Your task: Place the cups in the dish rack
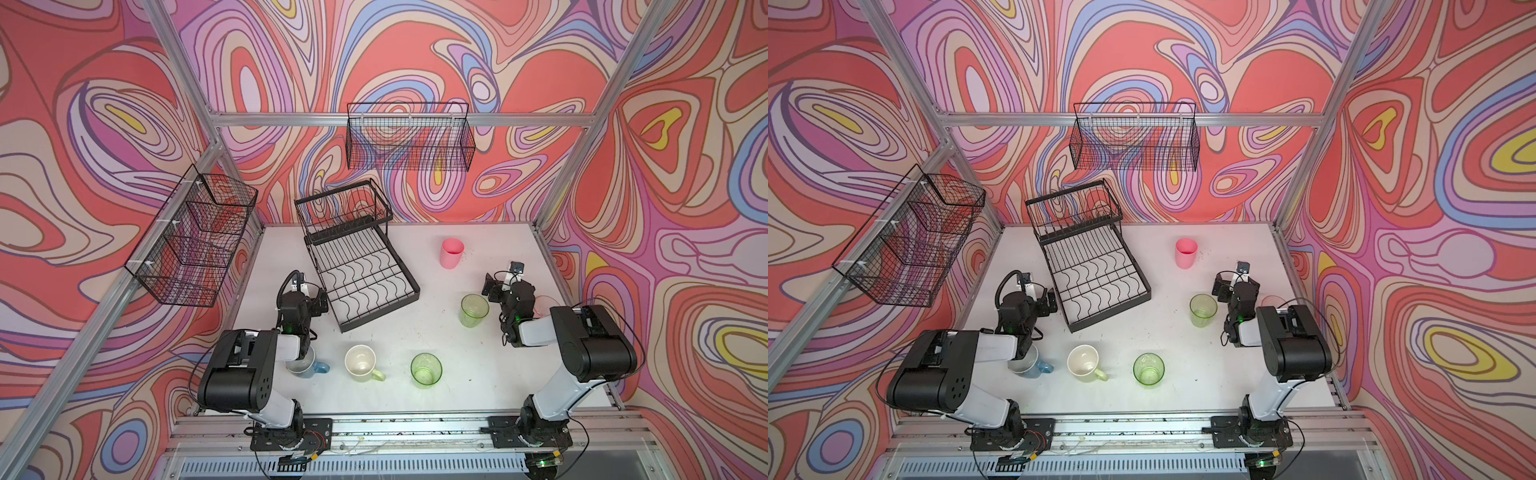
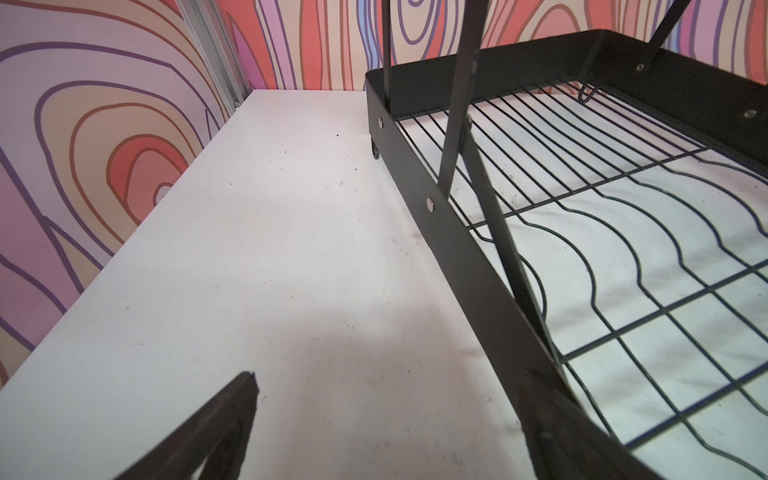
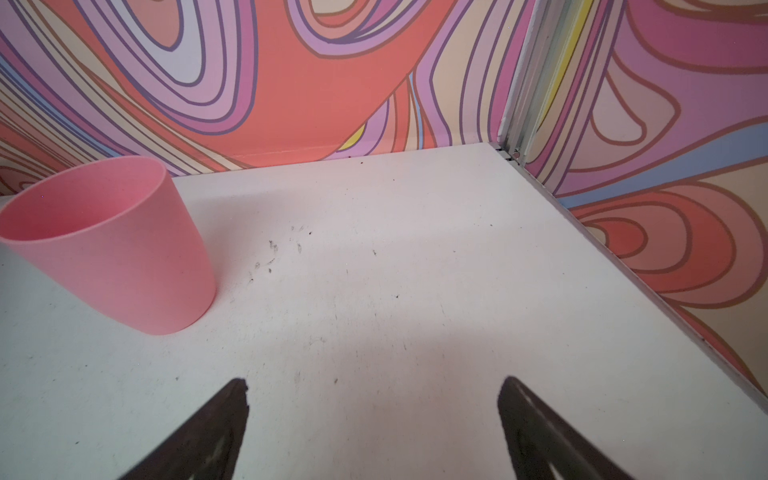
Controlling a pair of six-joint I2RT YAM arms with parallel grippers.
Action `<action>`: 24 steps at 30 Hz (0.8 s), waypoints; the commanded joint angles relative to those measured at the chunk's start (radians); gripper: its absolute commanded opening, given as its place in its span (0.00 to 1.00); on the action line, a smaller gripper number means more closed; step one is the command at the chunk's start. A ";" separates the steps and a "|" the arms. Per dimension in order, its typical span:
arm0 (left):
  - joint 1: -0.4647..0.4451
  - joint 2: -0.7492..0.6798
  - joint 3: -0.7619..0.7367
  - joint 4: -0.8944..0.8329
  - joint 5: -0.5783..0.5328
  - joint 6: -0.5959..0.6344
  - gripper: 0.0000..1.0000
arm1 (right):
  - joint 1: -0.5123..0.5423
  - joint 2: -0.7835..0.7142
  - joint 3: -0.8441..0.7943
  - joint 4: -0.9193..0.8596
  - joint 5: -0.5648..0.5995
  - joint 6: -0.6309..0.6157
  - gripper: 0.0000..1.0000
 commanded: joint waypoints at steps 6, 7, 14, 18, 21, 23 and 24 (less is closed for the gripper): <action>-0.021 0.010 0.012 0.021 -0.037 0.026 1.00 | -0.004 0.007 -0.005 -0.003 -0.006 -0.007 0.98; -0.021 0.010 0.010 0.023 -0.038 0.026 1.00 | -0.004 0.007 -0.005 -0.003 -0.006 -0.008 0.98; -0.046 0.011 0.000 0.054 -0.091 0.037 1.00 | -0.004 0.005 -0.002 -0.008 -0.029 -0.019 0.99; -0.058 0.010 -0.005 0.062 -0.111 0.043 1.00 | -0.004 0.003 -0.003 -0.006 -0.031 -0.020 0.98; -0.066 0.005 -0.008 0.063 -0.123 0.047 1.00 | -0.002 -0.008 0.004 -0.026 -0.041 -0.024 0.98; -0.066 -0.003 -0.004 0.052 -0.133 0.045 1.00 | -0.003 -0.014 0.002 -0.029 -0.046 -0.025 0.98; -0.067 -0.006 -0.004 0.052 -0.135 0.044 1.00 | -0.002 -0.018 0.002 -0.033 -0.046 -0.025 0.98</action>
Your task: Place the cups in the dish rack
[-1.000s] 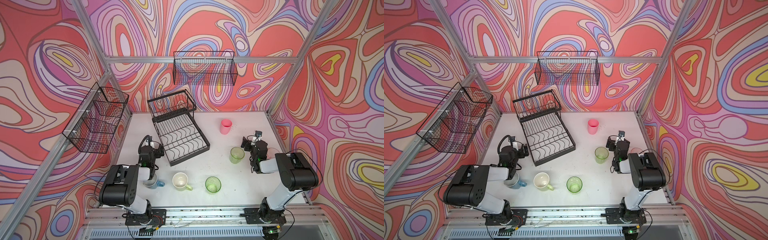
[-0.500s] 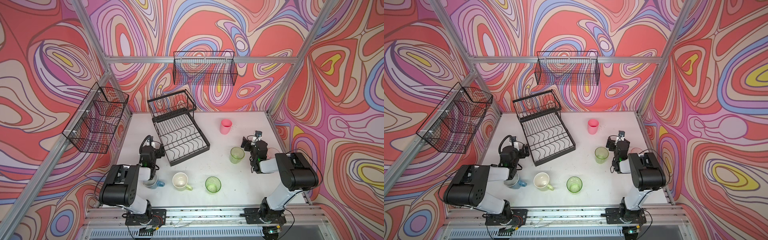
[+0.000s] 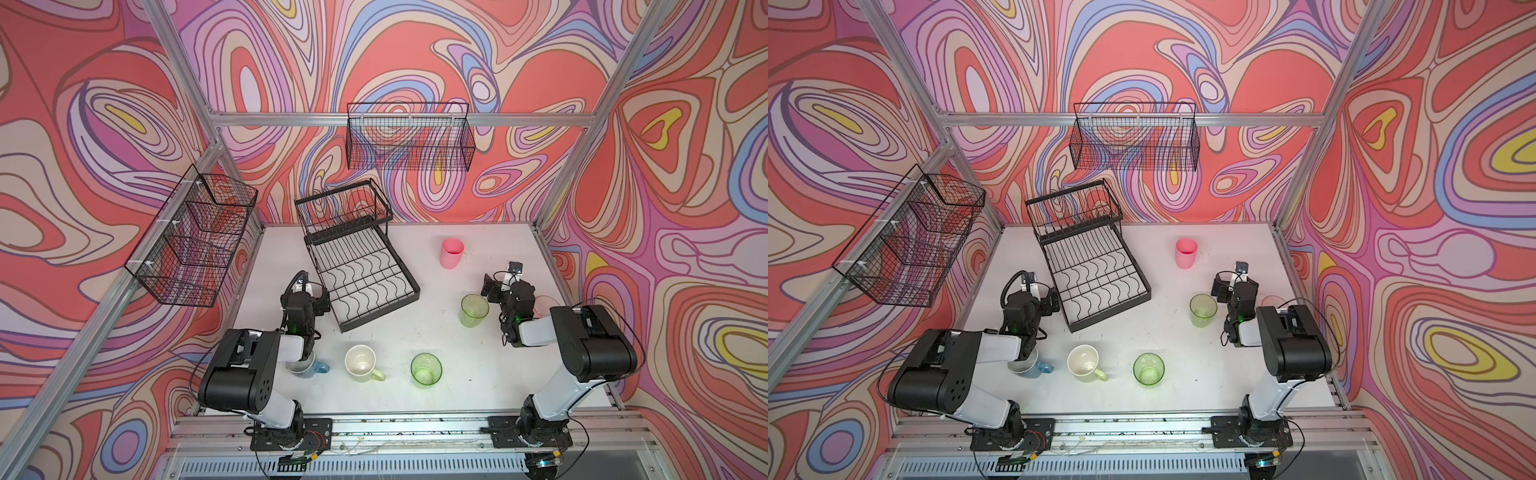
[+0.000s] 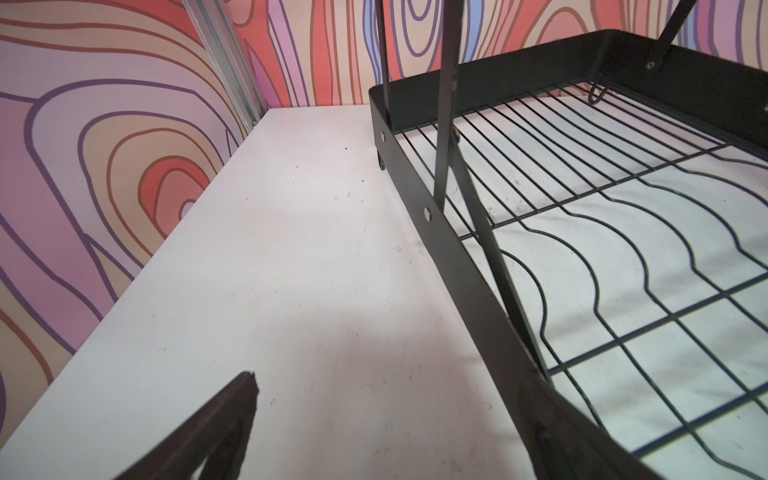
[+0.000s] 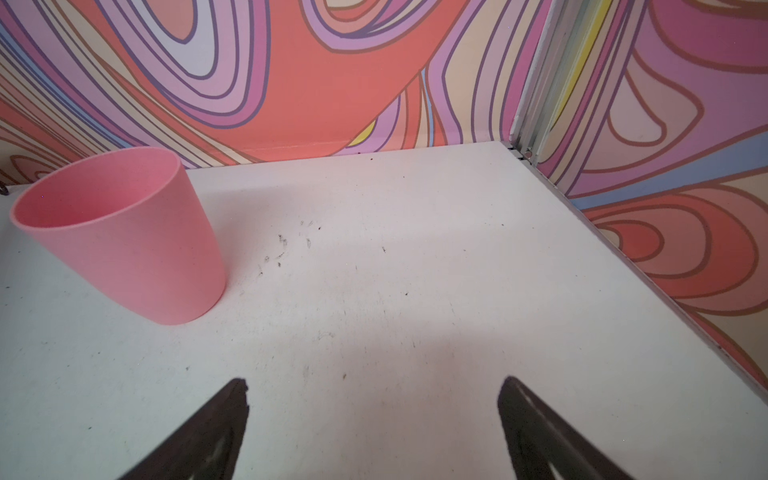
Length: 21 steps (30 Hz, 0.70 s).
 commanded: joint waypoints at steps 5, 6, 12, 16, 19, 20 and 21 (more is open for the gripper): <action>-0.006 -0.053 0.029 -0.070 -0.048 0.011 1.00 | -0.002 -0.046 0.000 -0.040 0.003 -0.007 0.98; -0.006 -0.072 0.046 -0.118 -0.051 0.007 1.00 | -0.002 -0.048 0.002 -0.042 0.006 -0.008 0.98; -0.009 -0.132 0.103 -0.262 -0.093 -0.002 1.00 | 0.004 -0.096 0.056 -0.182 0.039 -0.007 0.98; -0.009 -0.159 0.119 -0.302 -0.094 -0.002 1.00 | 0.008 -0.131 0.094 -0.272 0.083 0.005 0.98; -0.009 -0.174 0.126 -0.322 -0.093 -0.002 1.00 | 0.010 -0.162 0.117 -0.322 0.099 0.011 0.98; -0.009 -0.179 0.131 -0.334 -0.092 -0.005 1.00 | 0.011 -0.172 0.123 -0.333 0.105 0.016 0.98; -0.010 -0.186 0.138 -0.348 -0.091 -0.010 1.00 | 0.011 -0.180 0.134 -0.347 0.107 0.026 0.98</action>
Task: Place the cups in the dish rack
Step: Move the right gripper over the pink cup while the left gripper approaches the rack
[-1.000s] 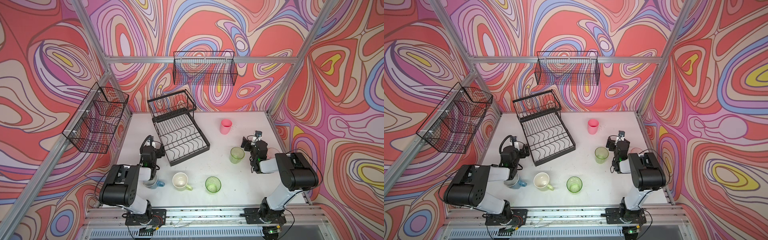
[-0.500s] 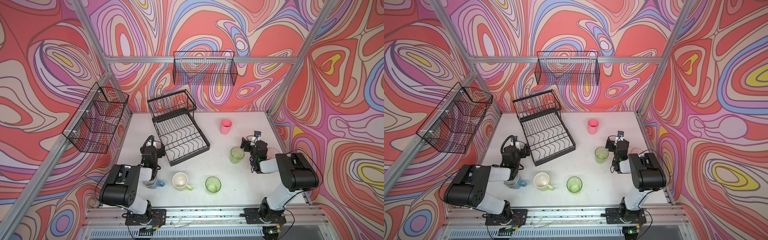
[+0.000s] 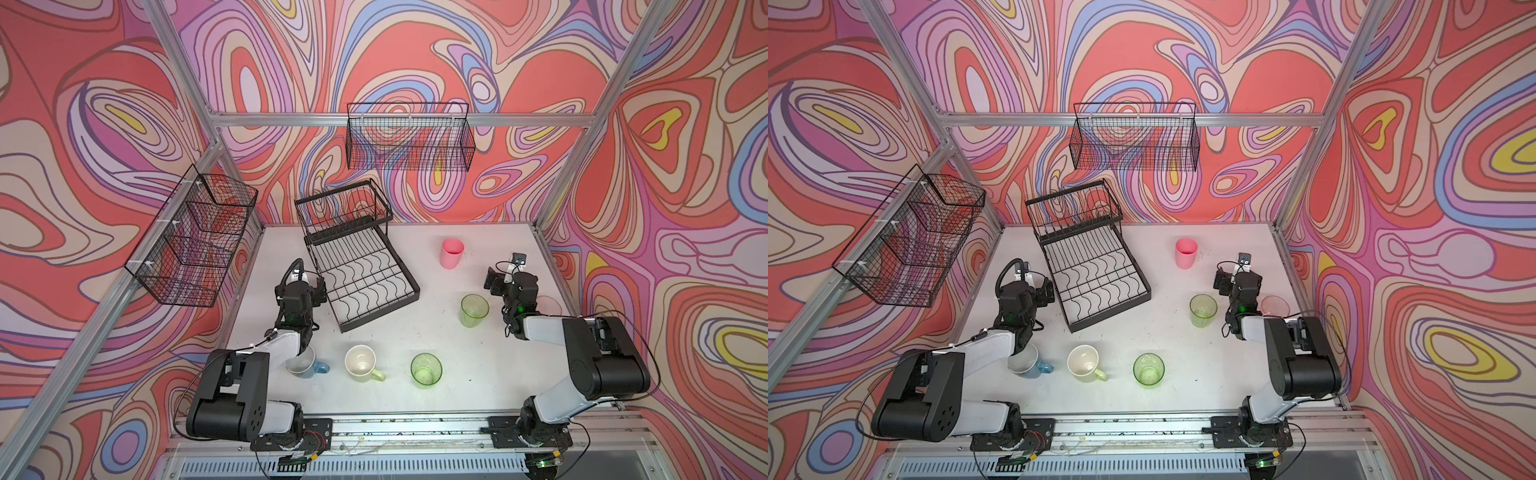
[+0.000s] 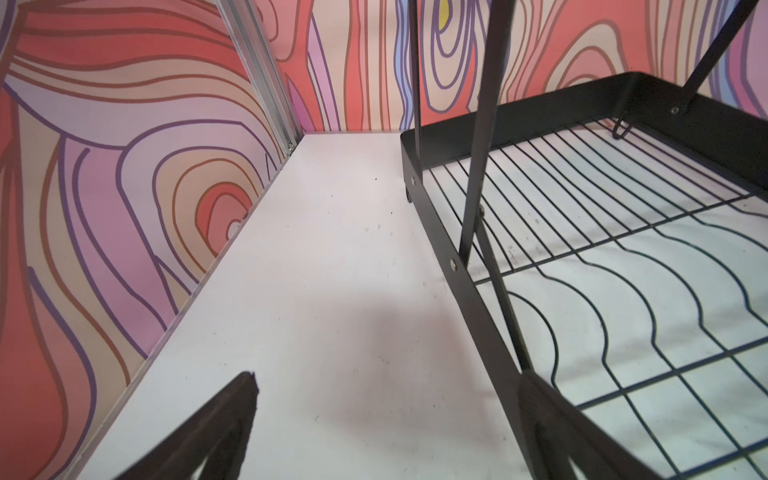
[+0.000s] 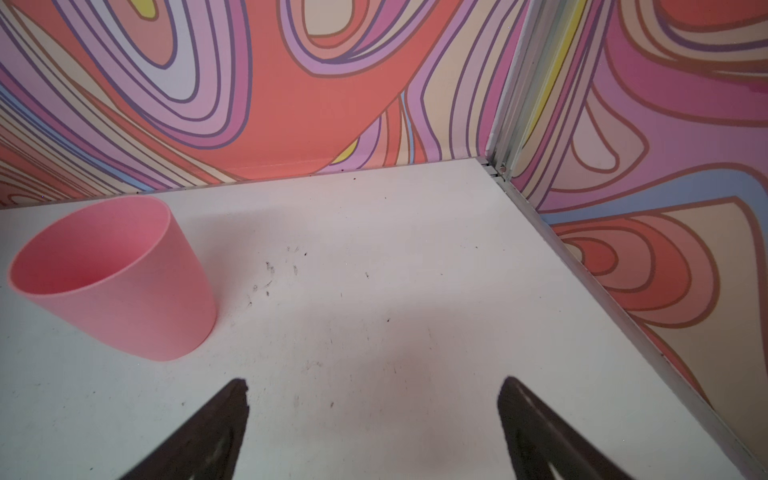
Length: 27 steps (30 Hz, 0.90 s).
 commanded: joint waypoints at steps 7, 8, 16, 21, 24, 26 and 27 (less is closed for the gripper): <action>-0.008 -0.077 0.102 -0.194 -0.050 -0.058 1.00 | 0.041 -0.050 0.194 -0.302 -0.004 0.093 0.93; -0.008 -0.085 0.106 -0.210 -0.060 -0.060 1.00 | 0.055 -0.046 0.217 -0.328 -0.014 0.098 0.93; -0.009 -0.154 0.128 -0.325 -0.123 -0.087 1.00 | 0.274 0.009 0.459 -0.580 0.023 0.063 0.90; -0.014 -0.168 0.142 -0.402 -0.217 -0.090 1.00 | 0.347 0.038 0.552 -0.677 -0.047 0.086 0.88; -0.022 -0.171 0.155 -0.445 -0.249 -0.083 1.00 | 0.371 0.049 0.590 -0.741 -0.055 0.080 0.87; -0.026 -0.169 0.157 -0.456 -0.259 -0.084 1.00 | 0.371 0.059 0.618 -0.792 -0.032 0.086 0.87; -0.027 -0.167 0.162 -0.464 -0.254 -0.087 1.00 | 0.371 0.063 0.637 -0.823 -0.016 0.086 0.87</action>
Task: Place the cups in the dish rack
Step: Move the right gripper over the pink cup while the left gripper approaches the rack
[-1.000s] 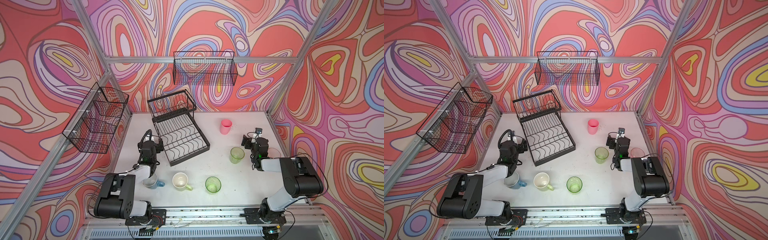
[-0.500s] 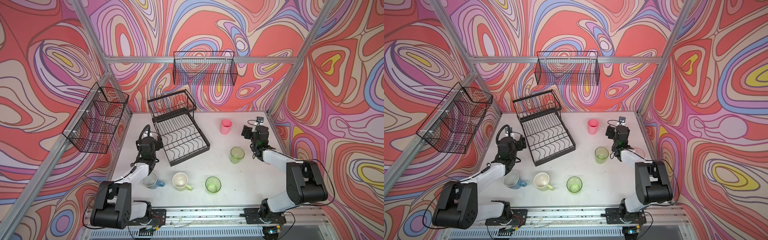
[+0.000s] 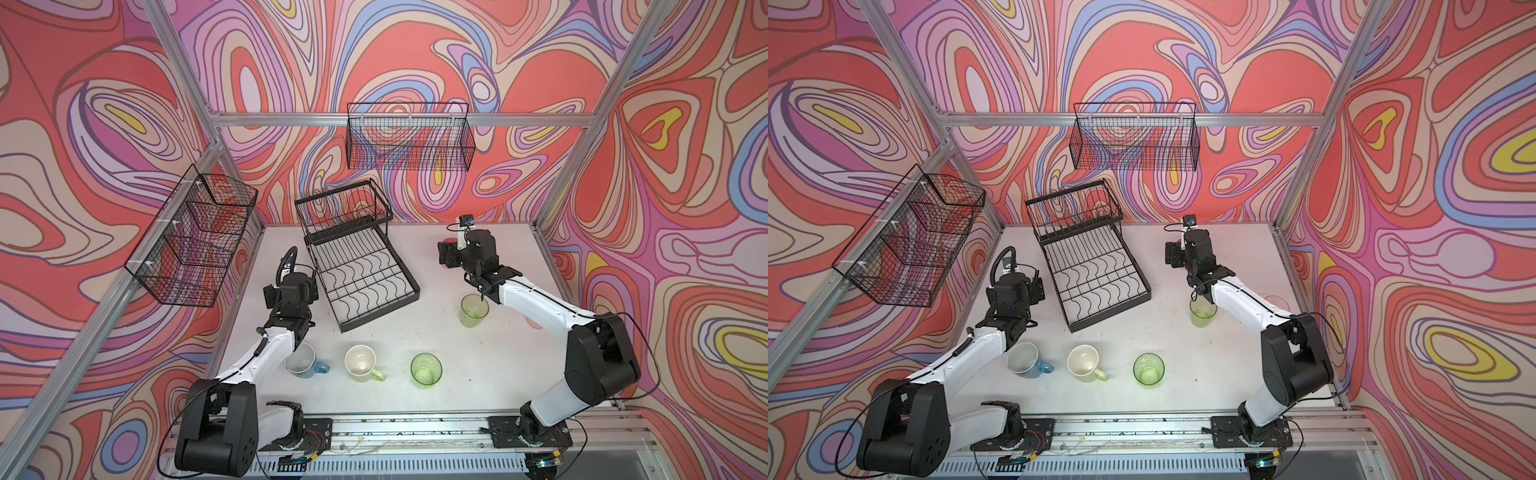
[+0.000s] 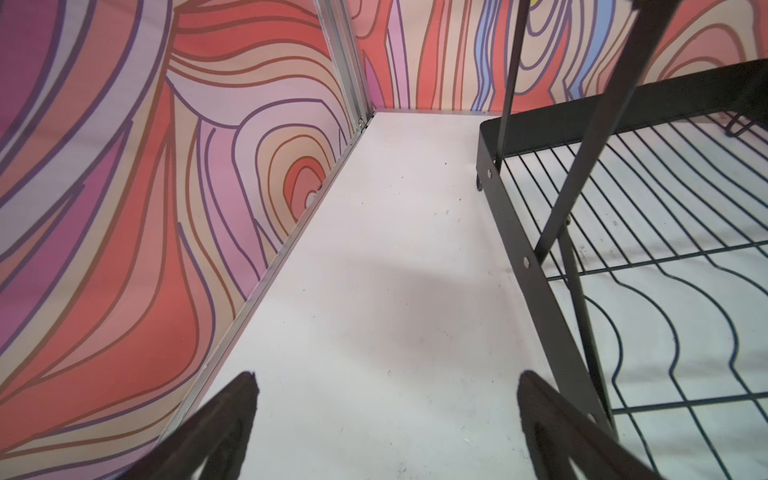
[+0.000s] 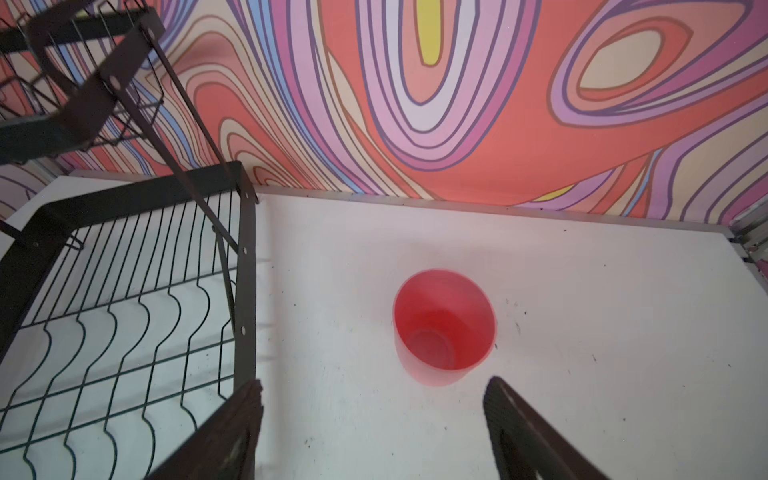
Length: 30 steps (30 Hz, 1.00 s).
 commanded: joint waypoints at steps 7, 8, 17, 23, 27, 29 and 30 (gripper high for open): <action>-0.013 -0.016 0.078 -0.112 0.001 -0.042 1.00 | 0.003 0.078 0.197 -0.339 0.068 0.054 0.81; -0.013 -0.020 0.089 -0.130 0.013 -0.048 1.00 | 0.004 0.095 0.227 -0.370 0.063 0.060 0.81; -0.030 -0.108 0.150 -0.193 0.320 -0.025 0.94 | 0.004 0.328 0.518 -0.635 -0.022 0.080 0.48; -0.088 -0.109 0.171 -0.210 0.547 0.064 0.93 | 0.004 0.373 0.579 -0.675 -0.005 0.075 0.47; -0.110 -0.109 0.173 -0.214 0.691 0.094 0.93 | 0.001 0.403 0.634 -0.717 0.014 0.045 0.47; -0.119 -0.106 0.177 -0.224 0.744 0.103 0.93 | 0.001 0.415 0.656 -0.733 0.025 0.033 0.46; -0.125 -0.105 0.177 -0.225 0.769 0.108 0.93 | 0.000 0.420 0.665 -0.738 0.024 0.027 0.46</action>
